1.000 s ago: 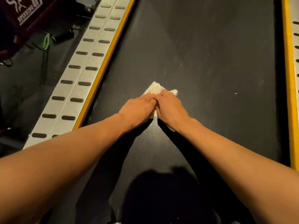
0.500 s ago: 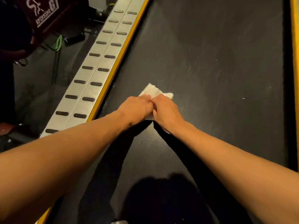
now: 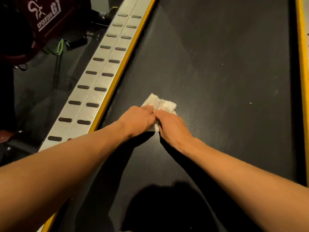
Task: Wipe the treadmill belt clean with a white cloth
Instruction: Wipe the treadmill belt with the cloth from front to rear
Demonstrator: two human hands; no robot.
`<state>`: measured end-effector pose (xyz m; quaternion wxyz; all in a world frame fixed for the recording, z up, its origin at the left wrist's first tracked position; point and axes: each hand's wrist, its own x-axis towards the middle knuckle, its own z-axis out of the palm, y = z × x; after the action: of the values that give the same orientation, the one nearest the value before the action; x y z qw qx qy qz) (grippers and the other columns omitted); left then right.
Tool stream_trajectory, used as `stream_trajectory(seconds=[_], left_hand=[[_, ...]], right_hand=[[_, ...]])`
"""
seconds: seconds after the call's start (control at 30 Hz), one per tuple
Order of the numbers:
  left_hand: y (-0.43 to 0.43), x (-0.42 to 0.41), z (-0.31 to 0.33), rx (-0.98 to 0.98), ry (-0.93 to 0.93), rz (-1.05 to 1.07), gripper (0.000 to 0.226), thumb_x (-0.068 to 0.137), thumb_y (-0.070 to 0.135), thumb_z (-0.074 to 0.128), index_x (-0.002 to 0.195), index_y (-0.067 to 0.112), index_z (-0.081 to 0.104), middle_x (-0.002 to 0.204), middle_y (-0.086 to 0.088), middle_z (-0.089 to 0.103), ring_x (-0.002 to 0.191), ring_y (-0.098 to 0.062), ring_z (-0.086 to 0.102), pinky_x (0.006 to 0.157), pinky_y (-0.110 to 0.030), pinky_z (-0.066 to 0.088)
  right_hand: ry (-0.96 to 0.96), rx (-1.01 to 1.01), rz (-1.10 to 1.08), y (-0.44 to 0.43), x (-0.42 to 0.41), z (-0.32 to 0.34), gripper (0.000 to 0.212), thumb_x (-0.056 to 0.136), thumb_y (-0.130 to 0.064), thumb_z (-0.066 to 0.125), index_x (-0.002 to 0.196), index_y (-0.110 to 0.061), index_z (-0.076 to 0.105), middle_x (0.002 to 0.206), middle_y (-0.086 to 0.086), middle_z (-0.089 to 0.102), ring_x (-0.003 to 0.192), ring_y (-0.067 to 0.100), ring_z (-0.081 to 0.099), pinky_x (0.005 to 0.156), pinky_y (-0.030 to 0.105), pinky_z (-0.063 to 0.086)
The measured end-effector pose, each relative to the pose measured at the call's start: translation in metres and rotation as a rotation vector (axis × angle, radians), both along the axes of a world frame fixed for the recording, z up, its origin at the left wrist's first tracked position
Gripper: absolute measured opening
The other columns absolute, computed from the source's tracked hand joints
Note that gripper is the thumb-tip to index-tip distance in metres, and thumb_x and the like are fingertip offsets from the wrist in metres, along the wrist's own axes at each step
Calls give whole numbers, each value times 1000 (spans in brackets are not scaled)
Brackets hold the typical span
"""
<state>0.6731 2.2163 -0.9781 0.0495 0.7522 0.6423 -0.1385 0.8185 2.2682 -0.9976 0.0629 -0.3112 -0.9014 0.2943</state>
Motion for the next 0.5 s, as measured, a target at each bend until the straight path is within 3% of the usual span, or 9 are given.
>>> stream_trajectory(seconds=[0.13,0.2,0.3,0.43,0.5], left_hand=[[6,-9,4,35,21,21,28,96,22,44,121,13,54,115,-4,51,99,-22,58,71,-35,47],[15,-13,9,34,3,89,30,95,22,45,121,11,56,114,-6,54,100,-25,59,76,-35,49],[15,-15,12,28,-14,90,29,93,21,49,119,12,58,113,-6,55,99,-26,61,80,-38,52],[-3,-13,3,0,-8,32,29,95,28,47,117,12,57,110,-4,50,92,-21,57,65,-32,44],[-3,-16,3,9,2,49,30,96,30,45,117,13,57,111,-3,51,94,-20,57,65,-32,42]], right_hand=[[-39,-2,14,12,-13,6,19,91,-10,38,83,-26,46,86,-4,55,78,21,52,72,38,49],[-47,-8,-18,22,-28,3,19,90,-17,37,87,-23,54,94,0,63,83,25,58,76,41,51],[-66,43,-45,15,-32,-4,24,90,-11,41,96,-25,59,98,1,66,85,27,61,76,42,53],[-85,33,-13,1,-19,-6,24,88,-2,42,87,-25,49,85,-4,58,75,22,57,68,37,51],[-88,6,19,9,-25,-2,26,89,0,42,85,-25,49,84,-2,57,77,23,57,68,37,50]])
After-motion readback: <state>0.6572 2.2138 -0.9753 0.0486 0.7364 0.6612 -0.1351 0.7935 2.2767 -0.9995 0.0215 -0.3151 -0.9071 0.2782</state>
